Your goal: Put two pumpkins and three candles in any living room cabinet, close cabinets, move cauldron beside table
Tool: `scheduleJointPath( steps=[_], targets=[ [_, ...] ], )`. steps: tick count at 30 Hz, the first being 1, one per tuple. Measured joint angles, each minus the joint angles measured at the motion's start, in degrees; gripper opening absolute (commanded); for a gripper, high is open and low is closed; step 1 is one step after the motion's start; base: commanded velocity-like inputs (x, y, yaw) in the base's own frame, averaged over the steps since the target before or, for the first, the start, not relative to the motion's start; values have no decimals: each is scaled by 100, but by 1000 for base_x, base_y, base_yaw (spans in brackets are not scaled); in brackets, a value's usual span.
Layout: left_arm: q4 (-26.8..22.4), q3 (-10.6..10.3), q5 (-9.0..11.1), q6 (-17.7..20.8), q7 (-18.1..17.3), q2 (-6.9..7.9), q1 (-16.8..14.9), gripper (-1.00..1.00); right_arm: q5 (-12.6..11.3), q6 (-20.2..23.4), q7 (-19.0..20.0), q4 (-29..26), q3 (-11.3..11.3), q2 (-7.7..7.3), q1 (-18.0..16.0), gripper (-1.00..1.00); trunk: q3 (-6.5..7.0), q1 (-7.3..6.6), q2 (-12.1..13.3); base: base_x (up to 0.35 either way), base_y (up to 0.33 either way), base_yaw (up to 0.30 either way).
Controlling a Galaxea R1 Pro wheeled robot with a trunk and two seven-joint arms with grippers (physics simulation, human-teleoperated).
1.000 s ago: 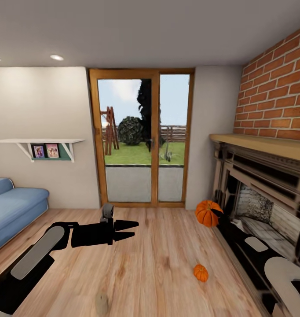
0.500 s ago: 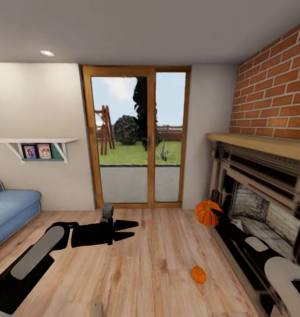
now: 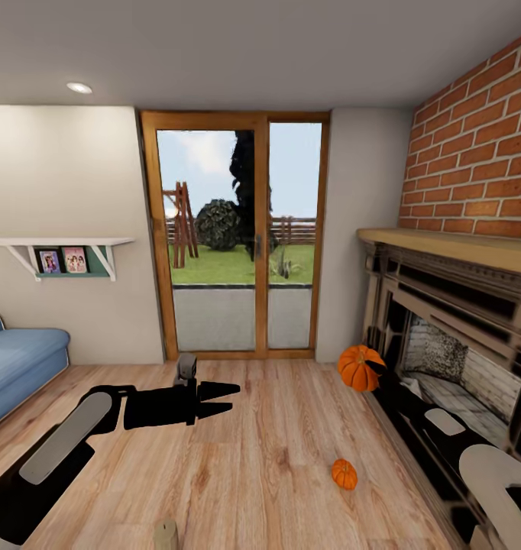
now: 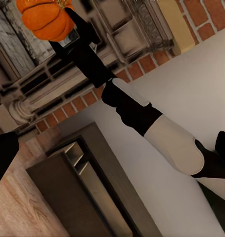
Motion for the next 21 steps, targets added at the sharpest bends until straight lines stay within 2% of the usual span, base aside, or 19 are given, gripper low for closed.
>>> scheduleJointPath(
  steps=[4,7,10,13,16,21],
  targets=[
    [241,11,-44,-4,5,-2,0,100,93,144,-31,-154,146,-5,0,-100,-72,88,-161,0,0,0],
    [462,-3,-133,-12,6,-3,0,100,361,367,-112,-526,409,-3,0,-100,-125,154,-281,0,0,0],
    [552,4,-430,-26,18,-4,-2,100,627,503,-513,-842,518,-2,1,-100,-180,220,-401,0,0,0],
    [583,19,-766,-88,20,-10,-2,100,642,764,-864,-1299,554,-1,-3,-100,-233,286,-522,0,0,0],
    [691,18,-956,-238,16,-11,-4,100,682,922,-982,-1601,565,-11,-6,-100,-287,352,-642,0,0,0],
    [1071,3,-1212,-543,7,-17,-8,100,686,1026,-976,-1789,571,-48,-1,-100,-378,461,-843,0,0,0]
  ],
)
